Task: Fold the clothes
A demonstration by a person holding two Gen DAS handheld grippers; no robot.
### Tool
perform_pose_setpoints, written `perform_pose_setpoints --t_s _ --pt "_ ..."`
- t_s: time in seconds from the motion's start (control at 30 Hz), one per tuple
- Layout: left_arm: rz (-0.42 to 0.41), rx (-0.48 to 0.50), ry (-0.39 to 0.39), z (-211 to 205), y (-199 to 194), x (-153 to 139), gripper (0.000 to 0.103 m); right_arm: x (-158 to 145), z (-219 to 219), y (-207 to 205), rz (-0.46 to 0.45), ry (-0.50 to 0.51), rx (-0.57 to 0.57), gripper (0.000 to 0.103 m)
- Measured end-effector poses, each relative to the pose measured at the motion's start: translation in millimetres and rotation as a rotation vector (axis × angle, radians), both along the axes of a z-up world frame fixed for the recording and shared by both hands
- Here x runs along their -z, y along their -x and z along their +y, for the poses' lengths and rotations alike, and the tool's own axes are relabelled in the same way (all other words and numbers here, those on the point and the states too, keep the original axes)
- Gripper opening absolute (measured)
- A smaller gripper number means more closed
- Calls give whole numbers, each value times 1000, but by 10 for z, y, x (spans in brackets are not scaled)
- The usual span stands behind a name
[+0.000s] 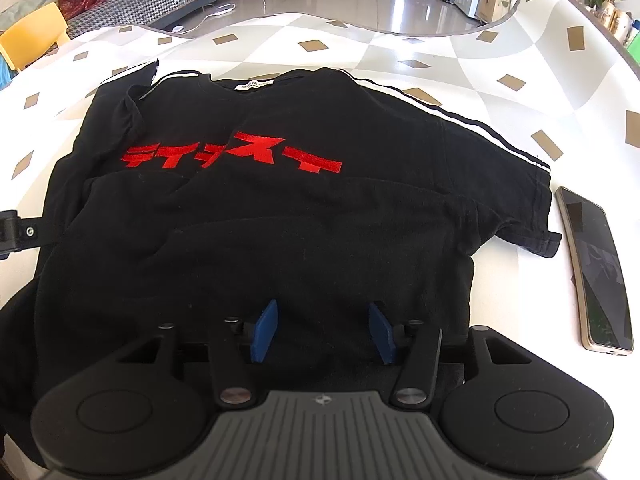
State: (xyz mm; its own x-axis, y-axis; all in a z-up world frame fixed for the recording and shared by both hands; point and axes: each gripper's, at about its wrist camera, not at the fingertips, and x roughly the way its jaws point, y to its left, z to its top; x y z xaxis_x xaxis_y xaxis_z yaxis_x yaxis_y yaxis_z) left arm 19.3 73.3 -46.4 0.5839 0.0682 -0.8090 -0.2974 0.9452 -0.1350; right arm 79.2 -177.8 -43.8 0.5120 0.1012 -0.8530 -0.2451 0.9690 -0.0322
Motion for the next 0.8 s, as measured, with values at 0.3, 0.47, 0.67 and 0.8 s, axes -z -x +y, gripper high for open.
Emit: perform_pose_setpoints --t_s 0.3,0.47,0.67,0.8 --pt "-1 -31 -51 -11 -329 -27 97 2 10 -8 3 1 1 53" --pt "-5 -14 -107 -56 -525 5 98 1 23 -17 9 1 1 56" --pt "6 5 -154 -51 -756 98 97 9 37 -19 8 0 -8 58" --pt "15 6 -166 -26 -874 160 92 13 51 -27 8 -1 -10 60"
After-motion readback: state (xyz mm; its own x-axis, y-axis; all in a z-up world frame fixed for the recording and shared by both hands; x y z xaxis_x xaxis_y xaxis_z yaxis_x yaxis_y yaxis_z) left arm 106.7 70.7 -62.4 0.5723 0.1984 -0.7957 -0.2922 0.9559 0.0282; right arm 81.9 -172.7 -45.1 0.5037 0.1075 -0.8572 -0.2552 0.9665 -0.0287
